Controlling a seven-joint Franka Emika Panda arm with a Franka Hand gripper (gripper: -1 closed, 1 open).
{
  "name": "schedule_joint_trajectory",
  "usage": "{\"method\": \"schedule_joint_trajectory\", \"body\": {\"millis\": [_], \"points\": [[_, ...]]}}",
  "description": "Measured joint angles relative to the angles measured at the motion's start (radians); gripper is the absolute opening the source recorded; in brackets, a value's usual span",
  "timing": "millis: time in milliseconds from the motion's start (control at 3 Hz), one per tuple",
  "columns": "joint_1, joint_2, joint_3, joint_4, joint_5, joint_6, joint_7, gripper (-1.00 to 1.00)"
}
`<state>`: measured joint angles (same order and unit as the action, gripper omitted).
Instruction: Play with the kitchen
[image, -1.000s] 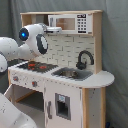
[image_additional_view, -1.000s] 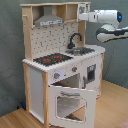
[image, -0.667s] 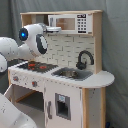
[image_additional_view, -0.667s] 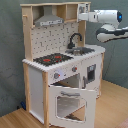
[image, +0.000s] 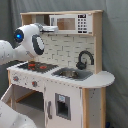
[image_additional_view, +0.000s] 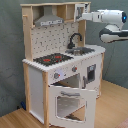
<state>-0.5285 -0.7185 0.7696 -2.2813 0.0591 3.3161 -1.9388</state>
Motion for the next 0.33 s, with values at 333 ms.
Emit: {"method": "schedule_joint_trajectory", "body": {"millis": [333], "points": [[0.001, -0.066, -0.028, -0.019, 0.001, 0.016, 0.065, 1.00]]}}
